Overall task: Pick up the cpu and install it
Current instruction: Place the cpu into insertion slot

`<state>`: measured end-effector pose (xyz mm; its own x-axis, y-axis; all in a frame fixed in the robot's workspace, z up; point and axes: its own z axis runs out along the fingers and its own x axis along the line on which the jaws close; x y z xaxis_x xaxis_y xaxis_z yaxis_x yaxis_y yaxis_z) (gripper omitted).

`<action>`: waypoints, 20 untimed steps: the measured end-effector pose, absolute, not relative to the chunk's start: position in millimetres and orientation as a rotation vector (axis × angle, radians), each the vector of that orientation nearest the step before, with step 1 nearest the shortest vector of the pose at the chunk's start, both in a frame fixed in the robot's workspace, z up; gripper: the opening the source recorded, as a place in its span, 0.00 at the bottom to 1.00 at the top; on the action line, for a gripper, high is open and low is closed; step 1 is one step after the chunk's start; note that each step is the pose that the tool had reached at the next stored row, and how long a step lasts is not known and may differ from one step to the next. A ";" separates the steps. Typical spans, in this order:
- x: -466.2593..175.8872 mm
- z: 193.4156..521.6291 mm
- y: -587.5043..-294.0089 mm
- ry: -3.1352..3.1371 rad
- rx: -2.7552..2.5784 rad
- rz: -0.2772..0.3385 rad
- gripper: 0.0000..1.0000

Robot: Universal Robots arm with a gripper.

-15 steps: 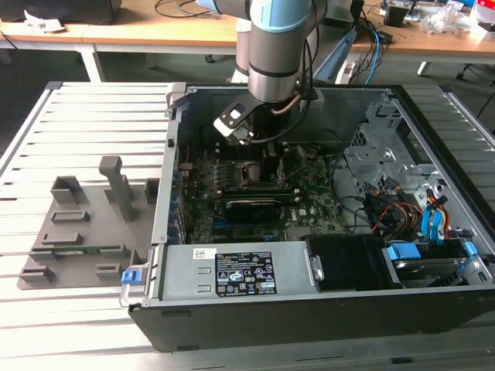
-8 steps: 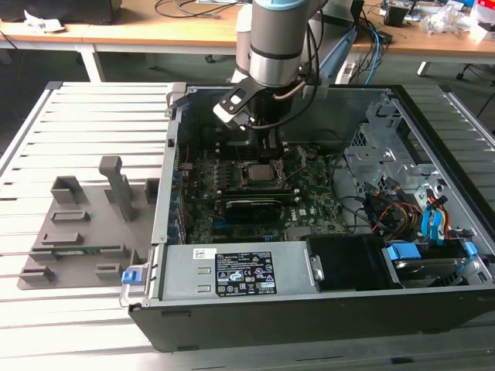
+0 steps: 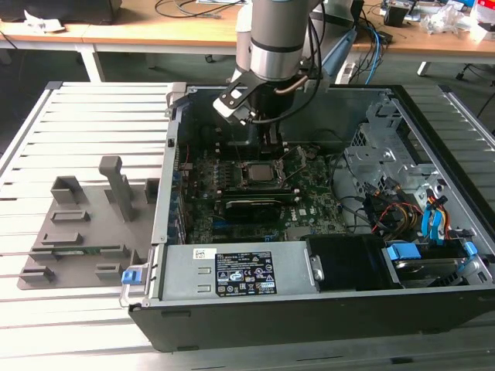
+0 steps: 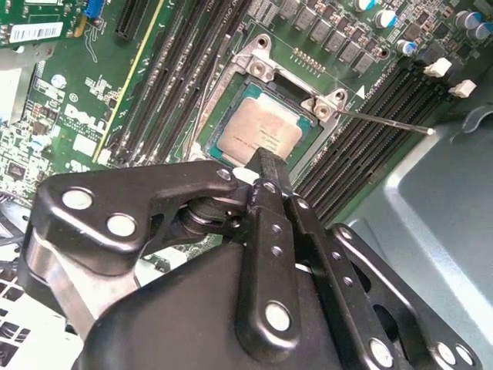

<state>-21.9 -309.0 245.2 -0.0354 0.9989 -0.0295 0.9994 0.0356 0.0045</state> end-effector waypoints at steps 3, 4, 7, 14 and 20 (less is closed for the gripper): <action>-21.9 251.3 -309.8 2.243 2.165 -0.027 0.11; -21.9 255.0 -309.8 2.243 2.165 -0.027 0.11; -21.9 272.3 -309.8 2.243 2.165 -0.027 0.11; -21.9 294.1 -309.9 2.243 2.165 -0.027 0.11; -21.9 304.3 -309.8 2.243 2.165 -0.027 0.11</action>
